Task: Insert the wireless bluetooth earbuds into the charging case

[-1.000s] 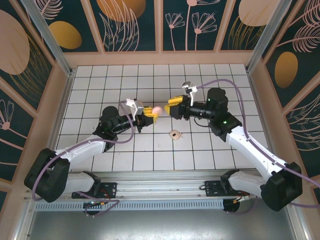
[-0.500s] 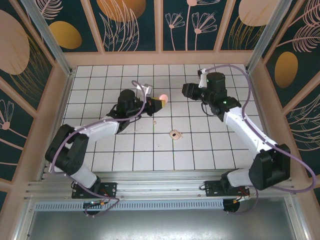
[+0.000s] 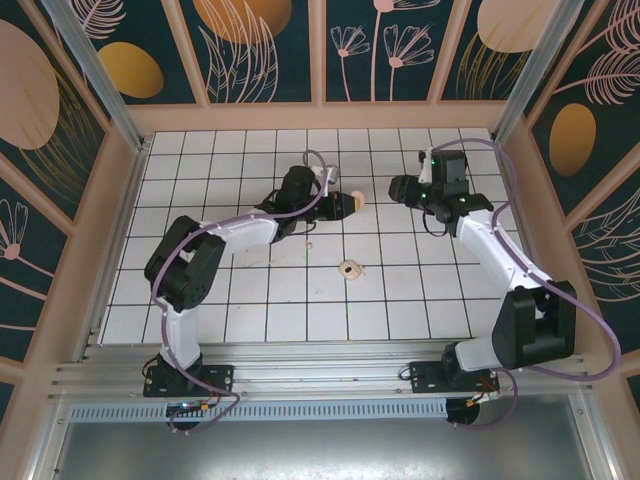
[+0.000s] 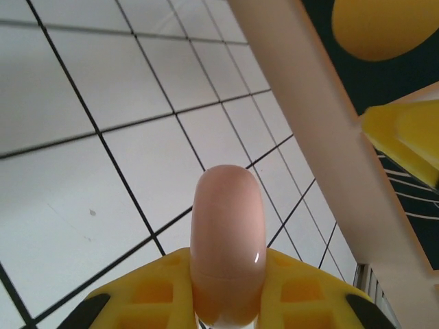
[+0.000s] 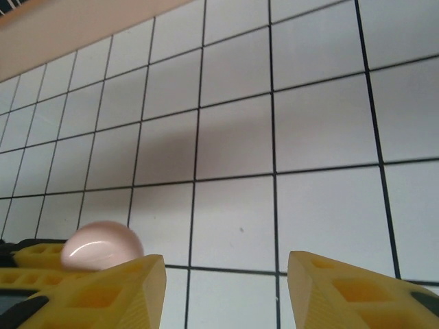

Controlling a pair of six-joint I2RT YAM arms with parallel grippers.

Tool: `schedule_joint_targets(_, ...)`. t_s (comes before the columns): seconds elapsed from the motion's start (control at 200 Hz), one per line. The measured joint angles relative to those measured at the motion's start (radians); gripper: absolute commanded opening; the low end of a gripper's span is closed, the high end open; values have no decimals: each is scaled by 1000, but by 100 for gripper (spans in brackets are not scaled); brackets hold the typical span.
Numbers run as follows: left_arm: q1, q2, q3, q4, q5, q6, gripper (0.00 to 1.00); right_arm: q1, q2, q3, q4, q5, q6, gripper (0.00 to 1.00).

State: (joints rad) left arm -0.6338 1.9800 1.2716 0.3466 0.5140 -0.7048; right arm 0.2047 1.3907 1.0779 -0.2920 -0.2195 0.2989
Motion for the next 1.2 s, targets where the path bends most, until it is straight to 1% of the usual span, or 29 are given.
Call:
schedule_joint_targets(0.24,-16,105,109,-90,-24,-49,11,-30,-80,-48,-5,-17,0,51)
schedule_joint_targets(0.495,-21,175,201,-163,-56,-76,15,-34,-98,-68,-3,-30,0,51)
schedule_joint_targets(0.576,-21,192,214,-187,-60,-79,18,-34,-98,-70,-3,-37,0,51)
schedule_joint_targets(0.681,-22,209,226,-216,-72,-83,19,-34,-98,-70,-3,-44,0,51)
schedule_joint_targets(0.756,-23,222,237,-229,-78,-84,22,-34,-98,-70,-2,-45,0,51)
schedule_joint_targets(1.201,-23,253,245,-282,-79,-86,25,-34,-95,-70,11,-66,0,50)
